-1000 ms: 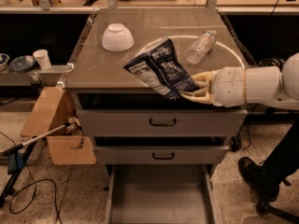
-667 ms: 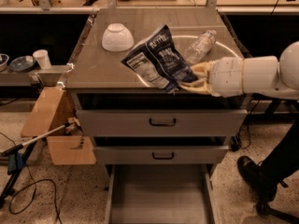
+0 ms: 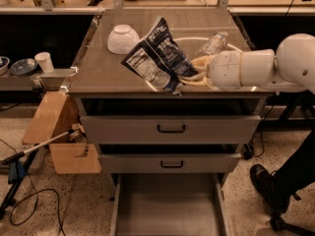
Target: Pick blue chip bag from bottom drawer and place on counter
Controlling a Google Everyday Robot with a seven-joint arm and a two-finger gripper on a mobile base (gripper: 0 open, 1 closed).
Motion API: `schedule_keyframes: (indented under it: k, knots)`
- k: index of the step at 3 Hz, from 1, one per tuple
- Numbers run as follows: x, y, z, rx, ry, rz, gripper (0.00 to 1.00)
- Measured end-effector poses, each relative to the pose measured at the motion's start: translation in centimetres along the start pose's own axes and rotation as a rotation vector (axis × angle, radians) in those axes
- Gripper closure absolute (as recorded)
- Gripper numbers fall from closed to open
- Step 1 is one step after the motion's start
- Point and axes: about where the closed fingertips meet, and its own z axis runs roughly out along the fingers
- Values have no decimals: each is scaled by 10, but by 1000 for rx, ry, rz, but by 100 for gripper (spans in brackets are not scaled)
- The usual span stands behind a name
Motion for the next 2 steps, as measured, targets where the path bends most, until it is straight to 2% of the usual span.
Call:
schedule_keyframes:
  k: [2]
  knots:
    - [29, -17, 29, -14, 54, 20, 100]
